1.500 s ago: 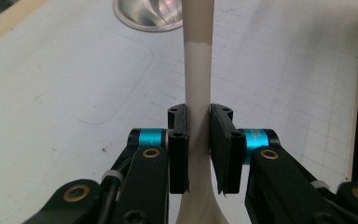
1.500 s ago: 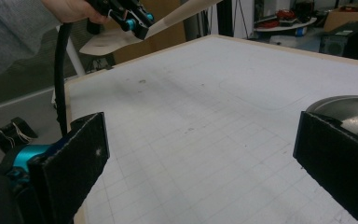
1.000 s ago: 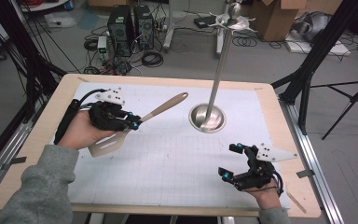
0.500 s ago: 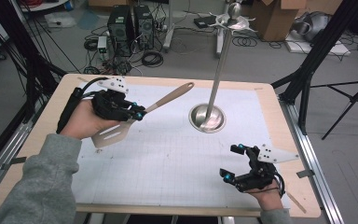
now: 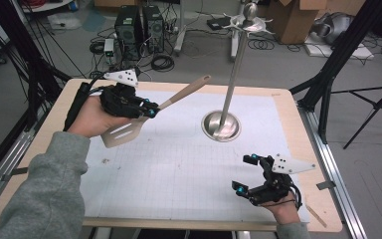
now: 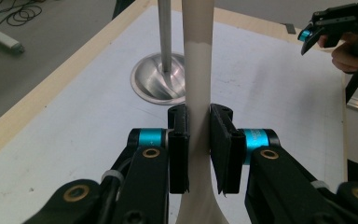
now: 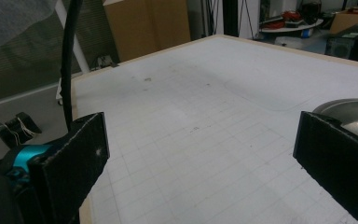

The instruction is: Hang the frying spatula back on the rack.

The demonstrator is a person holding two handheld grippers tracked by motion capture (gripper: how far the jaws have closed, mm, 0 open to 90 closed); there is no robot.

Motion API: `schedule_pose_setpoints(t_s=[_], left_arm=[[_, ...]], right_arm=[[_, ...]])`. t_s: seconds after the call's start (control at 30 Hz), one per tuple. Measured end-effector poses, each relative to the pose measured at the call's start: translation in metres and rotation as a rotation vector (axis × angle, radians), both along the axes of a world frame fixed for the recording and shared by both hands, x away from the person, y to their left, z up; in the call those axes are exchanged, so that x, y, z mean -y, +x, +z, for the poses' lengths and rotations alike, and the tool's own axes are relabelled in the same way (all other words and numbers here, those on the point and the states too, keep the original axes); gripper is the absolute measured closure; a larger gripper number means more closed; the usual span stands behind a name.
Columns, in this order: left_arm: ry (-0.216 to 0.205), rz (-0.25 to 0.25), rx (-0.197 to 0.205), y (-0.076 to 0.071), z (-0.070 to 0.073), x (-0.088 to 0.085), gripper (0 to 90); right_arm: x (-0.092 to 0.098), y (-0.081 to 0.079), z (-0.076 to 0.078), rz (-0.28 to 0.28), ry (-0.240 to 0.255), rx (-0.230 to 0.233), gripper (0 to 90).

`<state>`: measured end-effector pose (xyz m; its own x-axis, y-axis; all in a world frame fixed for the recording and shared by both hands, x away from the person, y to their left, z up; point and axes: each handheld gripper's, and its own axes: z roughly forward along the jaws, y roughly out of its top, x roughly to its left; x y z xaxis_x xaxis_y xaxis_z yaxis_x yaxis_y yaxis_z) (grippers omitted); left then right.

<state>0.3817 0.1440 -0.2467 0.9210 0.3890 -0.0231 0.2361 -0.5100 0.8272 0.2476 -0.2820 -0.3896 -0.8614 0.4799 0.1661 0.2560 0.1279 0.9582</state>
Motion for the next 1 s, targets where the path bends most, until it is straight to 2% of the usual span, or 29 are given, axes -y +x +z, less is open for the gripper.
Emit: schedule_pose_setpoints(t_s=[0.23, 0.47, 0.63, 0.73, 1.0], left_arm=[[-0.022, 0.003, 0.003, 0.006, 0.009, -0.005, 77.6], [-0.083, -0.031, -0.006, 0.012, 0.014, -0.005, 77.6], [-0.073, -0.026, -0.003, 0.017, 0.020, -0.004, 77.6], [-0.090, -0.023, -0.006, 0.021, 0.025, -0.002, 77.6], [-0.083, -0.027, 0.002, 0.028, 0.037, 0.001, 77.6]], right_arm=[[0.004, 0.001, 0.000, -0.006, 0.012, 0.006, 2.3], [0.007, 0.001, 0.001, -0.010, 0.027, 0.015, 2.2], [0.007, -0.001, 0.002, -0.008, 0.039, 0.010, 2.3], [0.009, -0.001, 0.001, -0.012, 0.047, 0.007, 2.3], [0.013, 0.000, 0.000, -0.013, 0.062, 0.002, 2.3]])
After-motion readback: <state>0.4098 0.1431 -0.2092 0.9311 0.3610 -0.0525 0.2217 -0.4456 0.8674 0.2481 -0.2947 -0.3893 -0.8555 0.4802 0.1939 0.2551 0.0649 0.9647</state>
